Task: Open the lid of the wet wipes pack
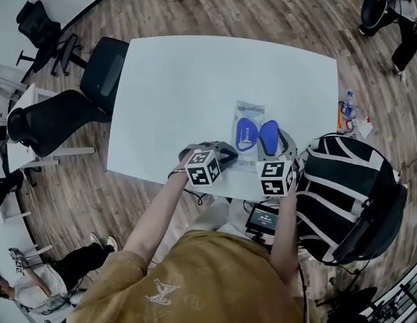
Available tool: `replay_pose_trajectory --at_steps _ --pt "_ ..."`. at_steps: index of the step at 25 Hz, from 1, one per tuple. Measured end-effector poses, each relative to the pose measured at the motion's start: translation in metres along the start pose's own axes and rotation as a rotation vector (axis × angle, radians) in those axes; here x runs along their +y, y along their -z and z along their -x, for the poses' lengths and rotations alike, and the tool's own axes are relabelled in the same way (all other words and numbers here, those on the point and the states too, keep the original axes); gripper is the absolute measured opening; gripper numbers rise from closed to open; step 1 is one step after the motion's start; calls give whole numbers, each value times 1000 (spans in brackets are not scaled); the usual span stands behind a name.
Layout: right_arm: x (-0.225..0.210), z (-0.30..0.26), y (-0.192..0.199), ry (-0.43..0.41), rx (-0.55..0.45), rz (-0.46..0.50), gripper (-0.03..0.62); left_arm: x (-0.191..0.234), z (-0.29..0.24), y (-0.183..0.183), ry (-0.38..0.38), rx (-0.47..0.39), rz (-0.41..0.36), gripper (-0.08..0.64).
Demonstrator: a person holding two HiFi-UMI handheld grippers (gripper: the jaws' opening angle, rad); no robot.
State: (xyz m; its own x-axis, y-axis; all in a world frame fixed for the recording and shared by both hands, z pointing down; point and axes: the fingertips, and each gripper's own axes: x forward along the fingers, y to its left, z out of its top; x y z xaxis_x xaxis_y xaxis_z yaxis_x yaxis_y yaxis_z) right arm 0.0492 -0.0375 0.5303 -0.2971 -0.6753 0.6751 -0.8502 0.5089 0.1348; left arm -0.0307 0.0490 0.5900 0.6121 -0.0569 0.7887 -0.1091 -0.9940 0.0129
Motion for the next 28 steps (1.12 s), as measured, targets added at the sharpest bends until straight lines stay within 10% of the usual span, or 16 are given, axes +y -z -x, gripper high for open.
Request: replay_pose_trajectory --at_steps 28 --pt "-10 -43 32 -54 105 -224 252 -4 -1 1 21 -17 27 8"
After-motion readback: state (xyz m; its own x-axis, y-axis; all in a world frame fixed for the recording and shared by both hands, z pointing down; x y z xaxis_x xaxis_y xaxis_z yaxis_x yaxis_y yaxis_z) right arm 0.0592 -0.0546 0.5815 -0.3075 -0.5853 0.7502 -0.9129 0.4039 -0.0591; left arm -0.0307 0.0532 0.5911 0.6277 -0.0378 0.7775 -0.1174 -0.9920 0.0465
